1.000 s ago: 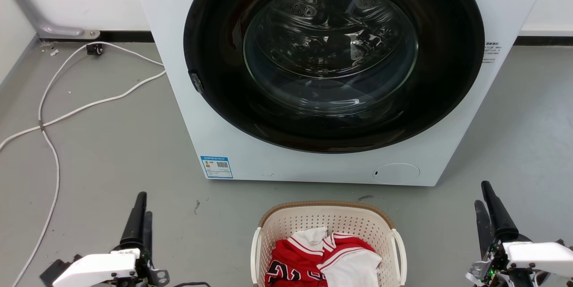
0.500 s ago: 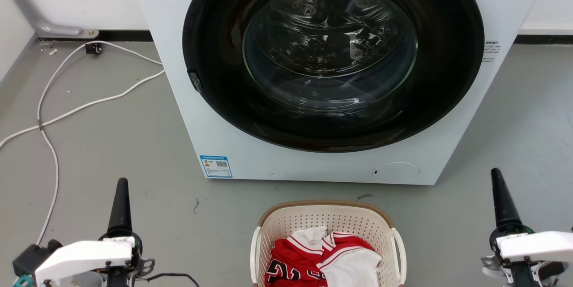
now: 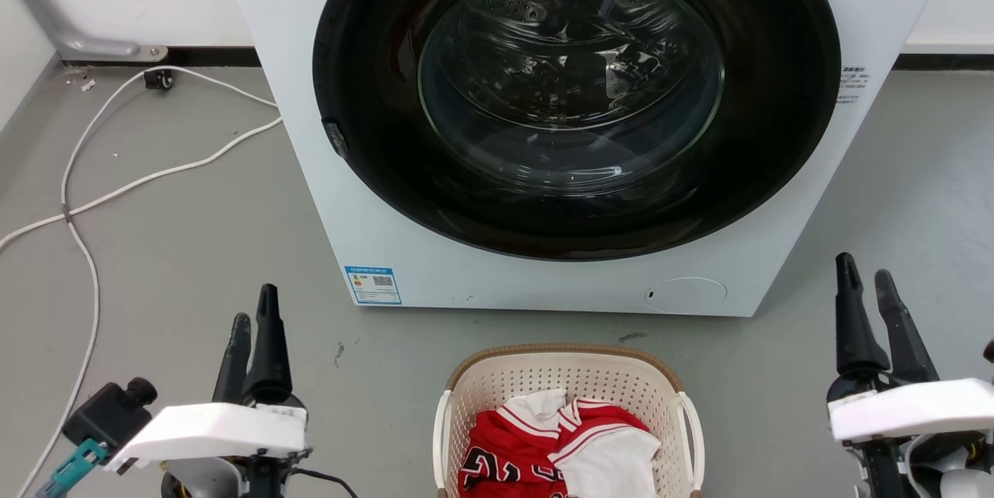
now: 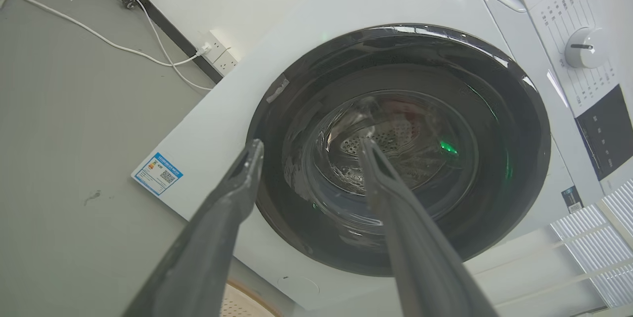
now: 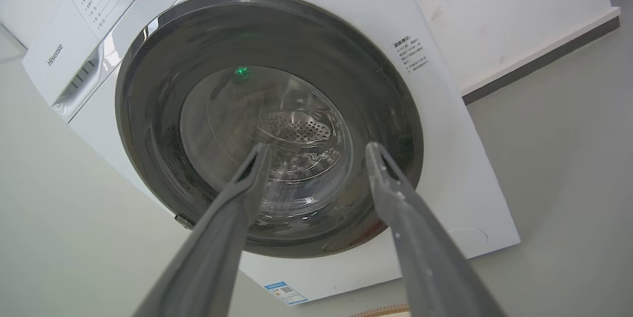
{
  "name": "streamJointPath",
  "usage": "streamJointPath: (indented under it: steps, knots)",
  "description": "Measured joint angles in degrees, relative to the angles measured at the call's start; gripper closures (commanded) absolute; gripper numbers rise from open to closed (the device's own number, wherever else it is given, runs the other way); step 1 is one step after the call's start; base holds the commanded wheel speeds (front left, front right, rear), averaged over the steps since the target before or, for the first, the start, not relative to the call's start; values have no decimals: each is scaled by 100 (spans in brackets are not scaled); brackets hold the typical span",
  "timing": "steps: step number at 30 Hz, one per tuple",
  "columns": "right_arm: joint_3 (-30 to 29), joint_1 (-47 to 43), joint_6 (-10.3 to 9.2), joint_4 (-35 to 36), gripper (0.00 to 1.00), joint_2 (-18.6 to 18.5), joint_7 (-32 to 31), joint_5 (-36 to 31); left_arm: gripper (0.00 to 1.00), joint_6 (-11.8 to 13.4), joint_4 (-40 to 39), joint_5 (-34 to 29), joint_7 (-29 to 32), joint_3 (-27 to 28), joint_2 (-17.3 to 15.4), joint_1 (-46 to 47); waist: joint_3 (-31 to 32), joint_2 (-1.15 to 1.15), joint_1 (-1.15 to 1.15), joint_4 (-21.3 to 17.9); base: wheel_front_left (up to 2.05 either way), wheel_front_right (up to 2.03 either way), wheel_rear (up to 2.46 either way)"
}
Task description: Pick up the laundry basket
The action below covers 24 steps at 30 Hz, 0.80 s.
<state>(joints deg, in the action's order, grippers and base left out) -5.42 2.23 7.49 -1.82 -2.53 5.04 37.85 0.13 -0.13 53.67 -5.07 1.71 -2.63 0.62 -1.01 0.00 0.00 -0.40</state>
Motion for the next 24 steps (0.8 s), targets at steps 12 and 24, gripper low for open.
streamJointPath:
  steps: [12, 24]
  knots:
    - [225, -22, 0, 255, 0, -3, 201, -1156, 0, 34, -211, -1274, -203, -490, -8, -41, -35, 0, 0, -24, 0, 0, 0]
    - [314, -117, 0, 281, 0, -7, 380, -2012, 0, 98, -385, -2576, -378, -1018, -11, -40, -50, 0, 0, -35, 0, 0, 0]
